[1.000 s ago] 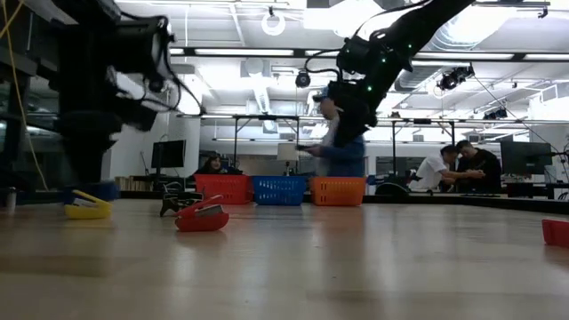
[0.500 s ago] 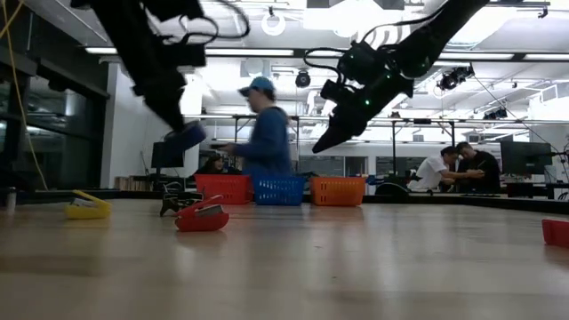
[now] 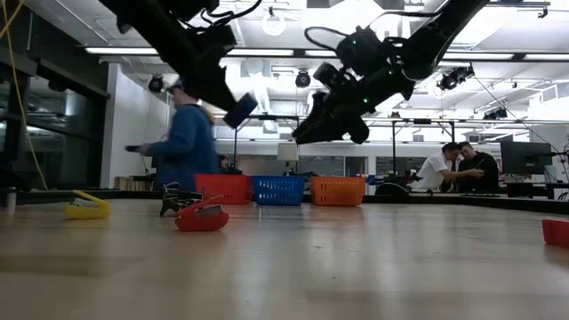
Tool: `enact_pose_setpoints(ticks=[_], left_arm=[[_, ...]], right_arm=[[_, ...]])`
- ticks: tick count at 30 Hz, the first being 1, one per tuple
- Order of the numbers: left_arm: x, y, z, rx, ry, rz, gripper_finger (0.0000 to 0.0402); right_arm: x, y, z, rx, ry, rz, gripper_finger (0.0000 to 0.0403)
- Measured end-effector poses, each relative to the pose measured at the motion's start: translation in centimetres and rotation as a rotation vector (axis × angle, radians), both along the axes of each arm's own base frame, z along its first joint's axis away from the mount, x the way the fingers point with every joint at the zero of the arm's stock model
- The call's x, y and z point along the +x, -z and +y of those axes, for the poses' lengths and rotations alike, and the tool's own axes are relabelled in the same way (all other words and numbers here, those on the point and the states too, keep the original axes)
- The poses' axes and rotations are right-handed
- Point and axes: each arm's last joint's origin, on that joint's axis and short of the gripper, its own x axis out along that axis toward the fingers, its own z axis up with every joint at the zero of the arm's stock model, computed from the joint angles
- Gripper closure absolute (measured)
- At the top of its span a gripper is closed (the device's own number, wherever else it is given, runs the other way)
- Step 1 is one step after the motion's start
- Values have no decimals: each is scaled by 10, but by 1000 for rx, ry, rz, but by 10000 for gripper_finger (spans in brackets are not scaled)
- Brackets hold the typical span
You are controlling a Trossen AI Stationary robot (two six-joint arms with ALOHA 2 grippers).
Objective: Pick and place Stapler, Stapler remover, tape
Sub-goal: Put the blue tape into the orange bin
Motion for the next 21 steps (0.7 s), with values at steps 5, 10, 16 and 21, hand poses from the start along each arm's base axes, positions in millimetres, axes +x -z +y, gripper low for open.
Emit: enact_pose_setpoints(ticks=[5,10,16,21], left_arm=[[1,-6,16,-50,85,-85,367],[-2,-6,26,-88,127,-100,367],[-5,-4,30,-93,150,-78,367],[-5,-4,30,-52,168,-54,367]], right_arm=[[10,-6,14,-151,-34,-42,214],[16,-13,24,-304,14,-68,214],[20,-16,34,-386,-23,-85,214],[22,-16,41,-420,-43,-76,214]])
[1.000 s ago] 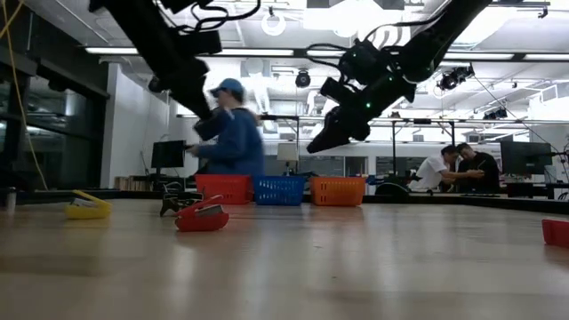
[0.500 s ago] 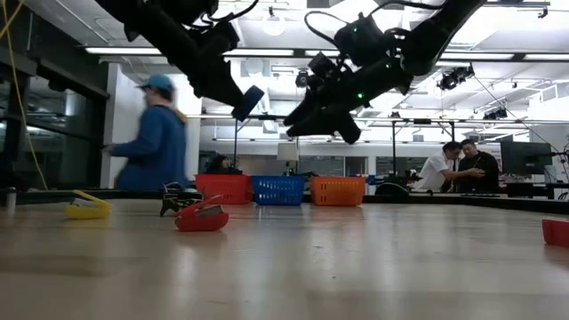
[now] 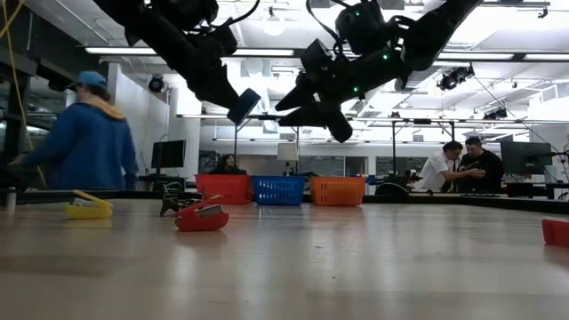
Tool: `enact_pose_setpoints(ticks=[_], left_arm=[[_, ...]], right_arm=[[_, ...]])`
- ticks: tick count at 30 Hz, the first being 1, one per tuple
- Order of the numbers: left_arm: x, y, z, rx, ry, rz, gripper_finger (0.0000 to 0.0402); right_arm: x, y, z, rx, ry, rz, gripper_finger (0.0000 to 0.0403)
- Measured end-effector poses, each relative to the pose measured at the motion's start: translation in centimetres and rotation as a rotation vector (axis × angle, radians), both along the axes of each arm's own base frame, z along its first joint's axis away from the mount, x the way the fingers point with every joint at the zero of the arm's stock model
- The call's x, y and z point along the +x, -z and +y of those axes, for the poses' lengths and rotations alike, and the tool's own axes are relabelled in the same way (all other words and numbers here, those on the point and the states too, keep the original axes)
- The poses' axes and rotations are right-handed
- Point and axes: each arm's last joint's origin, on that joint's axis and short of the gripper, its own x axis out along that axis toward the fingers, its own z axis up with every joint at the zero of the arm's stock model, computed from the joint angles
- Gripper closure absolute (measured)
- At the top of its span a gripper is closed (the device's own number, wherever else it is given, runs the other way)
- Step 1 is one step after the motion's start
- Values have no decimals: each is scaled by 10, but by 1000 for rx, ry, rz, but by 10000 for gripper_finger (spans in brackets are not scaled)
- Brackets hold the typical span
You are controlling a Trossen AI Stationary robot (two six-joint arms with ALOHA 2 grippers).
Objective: Pick and place Stapler, Stapler remover, tape
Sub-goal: Put the blue tape into the orange bin
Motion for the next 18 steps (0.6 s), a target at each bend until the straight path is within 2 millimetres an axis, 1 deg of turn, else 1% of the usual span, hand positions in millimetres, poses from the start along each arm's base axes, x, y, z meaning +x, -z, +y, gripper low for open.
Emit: enact_pose_setpoints(ticks=[4,9,11,15,18], left_arm=[[0,0,1,93,-111,32,367],[8,3,-1,308,-239,103,366],[12,6,-2,378,-281,131,366],[24,11,-4,509,-323,149,366],[34,14,-6,588,-354,150,366]], right_arm=[[2,-5,0,98,106,-58,214],[1,-7,-8,281,203,-146,214],[0,-10,-12,363,204,-198,214],[1,-16,-15,544,132,-292,214],[1,-22,-18,663,114,-369,214]])
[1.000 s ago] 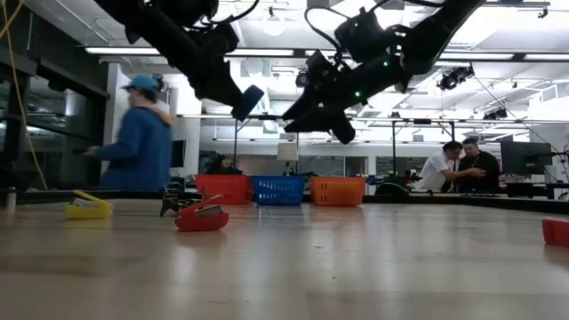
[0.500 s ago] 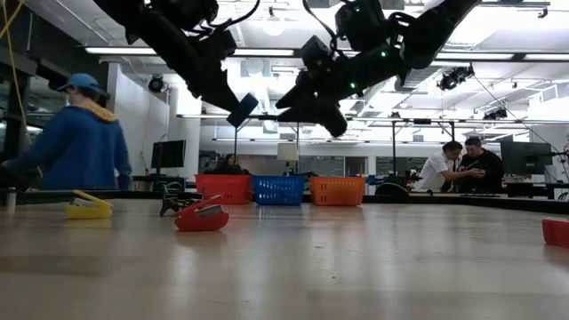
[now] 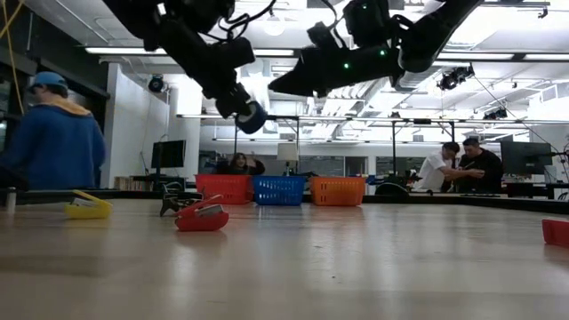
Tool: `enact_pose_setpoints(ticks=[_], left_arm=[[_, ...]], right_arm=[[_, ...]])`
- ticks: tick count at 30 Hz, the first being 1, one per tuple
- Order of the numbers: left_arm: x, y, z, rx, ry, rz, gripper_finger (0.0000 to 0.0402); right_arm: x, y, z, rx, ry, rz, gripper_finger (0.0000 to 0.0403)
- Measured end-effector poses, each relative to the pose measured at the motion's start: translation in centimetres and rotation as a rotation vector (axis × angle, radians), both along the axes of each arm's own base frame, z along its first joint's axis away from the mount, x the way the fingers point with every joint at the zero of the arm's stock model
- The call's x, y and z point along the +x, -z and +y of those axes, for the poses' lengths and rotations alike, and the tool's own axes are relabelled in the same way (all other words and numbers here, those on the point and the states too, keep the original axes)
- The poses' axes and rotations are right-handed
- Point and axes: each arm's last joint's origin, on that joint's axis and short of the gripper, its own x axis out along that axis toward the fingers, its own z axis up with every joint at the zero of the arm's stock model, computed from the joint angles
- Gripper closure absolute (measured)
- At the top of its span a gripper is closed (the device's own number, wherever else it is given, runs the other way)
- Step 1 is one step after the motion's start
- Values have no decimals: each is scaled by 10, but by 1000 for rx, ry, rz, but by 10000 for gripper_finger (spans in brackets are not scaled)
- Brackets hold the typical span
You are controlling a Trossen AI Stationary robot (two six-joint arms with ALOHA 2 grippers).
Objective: Pick and place Stapler, Stapler remover, tape
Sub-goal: Put the blue tape into the orange bin
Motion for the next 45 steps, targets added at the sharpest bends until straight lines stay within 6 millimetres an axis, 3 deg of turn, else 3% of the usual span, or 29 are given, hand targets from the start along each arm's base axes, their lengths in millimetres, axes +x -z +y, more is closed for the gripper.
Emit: enact_pose_setpoints(ticks=[6,14,37,45], left_arm=[[11,1,-4,134,-92,-8,366],[14,-5,-3,158,-100,-64,366],[15,-9,-3,186,-54,-69,366],[16,-9,-3,185,-47,-65,366]], right_arm=[[-2,-1,-7,149,35,-46,214],[-5,-1,-16,237,113,-78,214],[2,6,-18,260,126,-167,214],[18,11,-23,279,122,-164,214]])
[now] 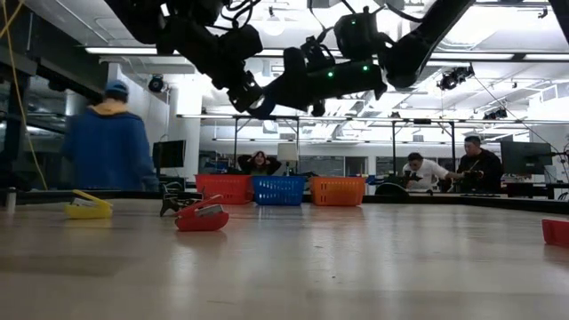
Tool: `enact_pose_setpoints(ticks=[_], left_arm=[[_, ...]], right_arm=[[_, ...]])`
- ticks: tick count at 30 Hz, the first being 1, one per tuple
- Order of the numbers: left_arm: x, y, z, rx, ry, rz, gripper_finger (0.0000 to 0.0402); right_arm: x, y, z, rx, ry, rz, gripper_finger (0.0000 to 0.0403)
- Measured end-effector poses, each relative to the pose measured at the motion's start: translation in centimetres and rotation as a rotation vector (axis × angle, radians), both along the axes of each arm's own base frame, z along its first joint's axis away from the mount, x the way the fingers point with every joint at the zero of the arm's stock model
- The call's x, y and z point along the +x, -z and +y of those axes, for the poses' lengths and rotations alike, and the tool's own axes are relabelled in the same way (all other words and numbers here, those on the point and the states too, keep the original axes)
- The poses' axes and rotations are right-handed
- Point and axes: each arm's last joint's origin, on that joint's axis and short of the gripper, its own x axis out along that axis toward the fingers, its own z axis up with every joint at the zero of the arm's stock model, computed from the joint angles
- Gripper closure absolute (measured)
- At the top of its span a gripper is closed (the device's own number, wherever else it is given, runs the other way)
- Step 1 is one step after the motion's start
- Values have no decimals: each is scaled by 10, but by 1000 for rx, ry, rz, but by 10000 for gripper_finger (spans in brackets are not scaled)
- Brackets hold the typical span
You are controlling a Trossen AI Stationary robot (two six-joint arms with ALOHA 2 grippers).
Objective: Pick and place Stapler, Stapler remover, tape
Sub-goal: Put the blue tape into the orange bin
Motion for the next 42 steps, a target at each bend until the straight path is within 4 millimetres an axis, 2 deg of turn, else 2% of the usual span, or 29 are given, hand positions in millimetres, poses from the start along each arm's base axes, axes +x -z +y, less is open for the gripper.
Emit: enact_pose_setpoints(ticks=[9,19,25,42], left_arm=[[-1,2,0,-2,-9,24,366],[-1,2,0,-7,-1,23,366],[-1,2,0,-9,0,21,363],[0,7,-4,-28,58,69,233]], right_arm=[[1,0,-2,-7,-8,5,220],[0,2,-4,3,1,21,291],[0,2,-4,5,1,26,296],[-2,8,-7,13,-7,96,306]])
